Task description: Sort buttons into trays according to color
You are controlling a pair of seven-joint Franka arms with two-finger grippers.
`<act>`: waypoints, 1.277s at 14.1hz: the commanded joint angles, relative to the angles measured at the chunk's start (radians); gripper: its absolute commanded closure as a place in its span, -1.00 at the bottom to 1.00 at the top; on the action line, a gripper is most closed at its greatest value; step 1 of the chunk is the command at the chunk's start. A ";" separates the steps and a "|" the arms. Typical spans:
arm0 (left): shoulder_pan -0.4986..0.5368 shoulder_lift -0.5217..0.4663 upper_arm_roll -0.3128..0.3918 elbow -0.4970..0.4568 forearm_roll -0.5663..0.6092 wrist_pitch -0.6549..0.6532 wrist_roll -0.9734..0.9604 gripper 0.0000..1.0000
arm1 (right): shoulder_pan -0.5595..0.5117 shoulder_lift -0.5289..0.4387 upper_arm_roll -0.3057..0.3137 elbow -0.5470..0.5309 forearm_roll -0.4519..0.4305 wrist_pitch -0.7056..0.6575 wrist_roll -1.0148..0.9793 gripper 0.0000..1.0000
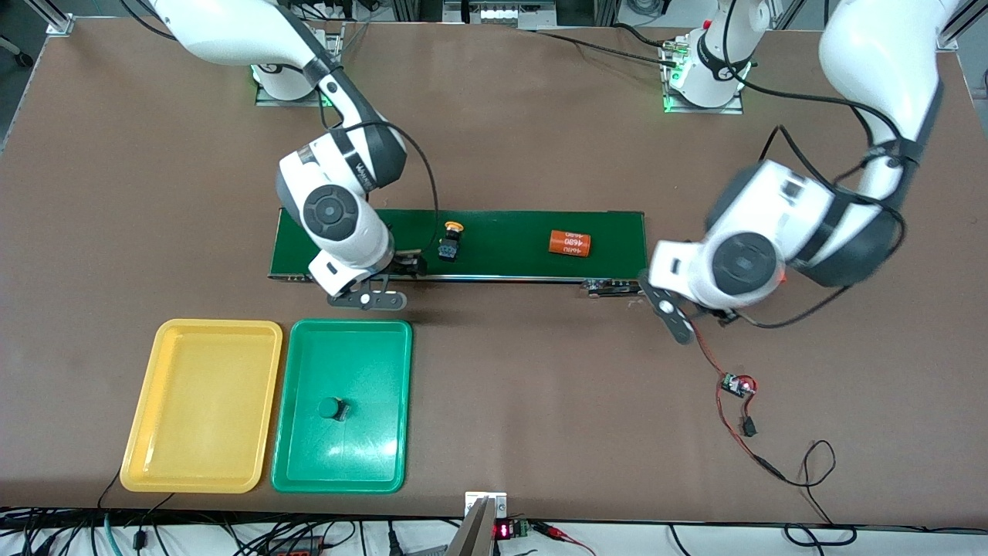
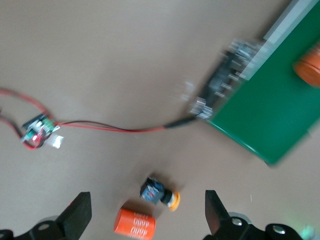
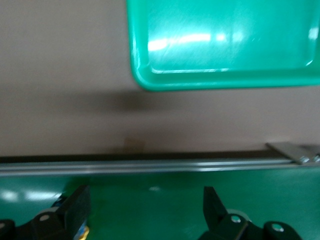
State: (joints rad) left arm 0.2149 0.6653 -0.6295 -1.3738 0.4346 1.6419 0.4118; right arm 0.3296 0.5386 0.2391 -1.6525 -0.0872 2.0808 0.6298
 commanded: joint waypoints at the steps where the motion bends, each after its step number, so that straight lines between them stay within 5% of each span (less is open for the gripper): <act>1: -0.009 -0.023 0.172 -0.036 -0.080 0.088 -0.036 -1.00 | -0.010 -0.051 0.020 -0.024 0.006 -0.051 0.021 -1.00; 4: 0.006 -0.044 0.267 -0.057 -0.262 0.114 -0.030 -1.00 | -0.012 -0.065 0.039 -0.026 0.036 -0.080 0.022 -1.00; 9: -0.005 -0.114 0.393 -0.267 -0.300 0.182 -0.152 -1.00 | 0.020 -0.055 0.043 -0.062 0.058 -0.053 0.073 -1.00; 15: -0.117 -0.207 0.395 -0.500 -0.298 0.301 -0.683 -1.00 | 0.028 -0.019 0.043 -0.075 0.060 -0.015 0.074 -1.00; 18: -0.114 -0.207 0.396 -0.534 -0.284 0.354 -0.696 -1.00 | 0.016 0.018 0.042 -0.073 0.058 0.002 0.074 -1.00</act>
State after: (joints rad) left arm 0.0963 0.5011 -0.2574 -1.8552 0.1537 1.9613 -0.2762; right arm 0.3575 0.5342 0.2774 -1.7203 -0.0396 2.0575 0.6912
